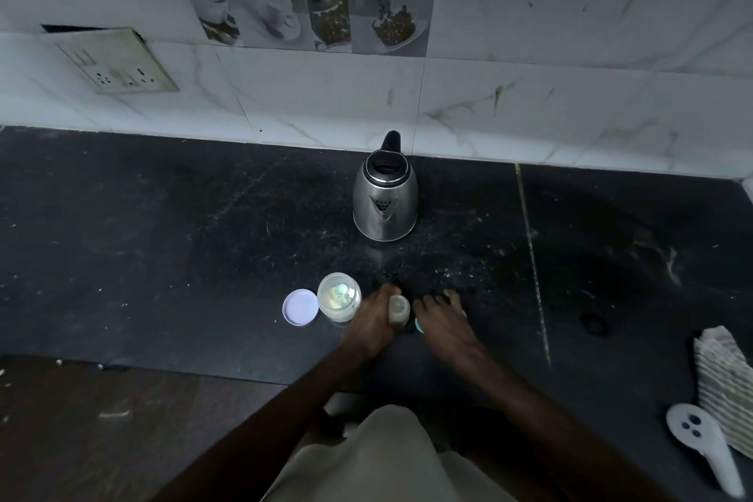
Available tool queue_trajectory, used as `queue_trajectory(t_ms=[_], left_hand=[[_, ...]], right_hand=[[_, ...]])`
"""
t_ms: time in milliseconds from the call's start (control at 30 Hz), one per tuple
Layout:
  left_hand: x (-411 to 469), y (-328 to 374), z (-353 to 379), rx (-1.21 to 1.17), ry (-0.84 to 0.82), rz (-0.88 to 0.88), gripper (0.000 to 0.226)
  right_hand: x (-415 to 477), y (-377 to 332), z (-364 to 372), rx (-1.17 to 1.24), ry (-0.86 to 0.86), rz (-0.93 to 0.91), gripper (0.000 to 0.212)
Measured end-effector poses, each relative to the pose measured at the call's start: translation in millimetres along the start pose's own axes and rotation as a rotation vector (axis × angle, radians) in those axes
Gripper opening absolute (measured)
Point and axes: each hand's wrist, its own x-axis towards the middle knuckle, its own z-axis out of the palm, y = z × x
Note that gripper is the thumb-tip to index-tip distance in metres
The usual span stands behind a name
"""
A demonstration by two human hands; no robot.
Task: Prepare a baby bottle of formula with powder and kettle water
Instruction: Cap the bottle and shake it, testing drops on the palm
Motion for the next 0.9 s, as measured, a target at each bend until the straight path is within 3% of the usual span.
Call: queue_trajectory(t_ms=[133, 233, 433, 567, 633, 700, 767, 900], left_hand=[[-2.7, 2.4, -3.7, -0.076, 0.029, -0.027, 0.043], [-6.5, 0.5, -2.1, -0.135, 0.058, -0.076, 0.044], [-5.3, -3.7, -9.0, -0.129, 0.028, -0.066, 0.054], [-2.7, -12.0, -8.8, -0.136, 0.018, -0.052, 0.058], [-1.7, -15.5, -5.9, -0.148, 0.011, -0.035, 0.06], [-2.0, -17.1, -4.1, -0.157, 0.026, -0.033, 0.058], [-2.1, -18.6, -1.9, -0.154, 0.053, -0.022, 0.053], [-4.0, -15.9, -1.1, -0.164, 0.077, -0.025, 0.049]], right_hand=[[-3.8, 4.2, -39.2, 0.303, 0.09, 0.157, 0.034], [-6.1, 1.1, -71.1, 0.509, 0.11, 0.067, 0.035], [-3.4, -14.8, -82.9, 0.464, 0.027, -0.042, 0.044], [8.3, -22.2, -70.9, 0.418, 0.065, -0.132, 0.021], [16.4, -22.7, -51.5, 0.406, -0.007, -0.138, 0.04], [13.1, -33.1, -69.4, 0.367, -0.019, -0.073, 0.047], [9.9, -41.7, -90.8, 0.362, -0.051, 0.049, 0.039], [11.0, -48.6, -95.7, 0.281, -0.088, 0.257, 0.051]])
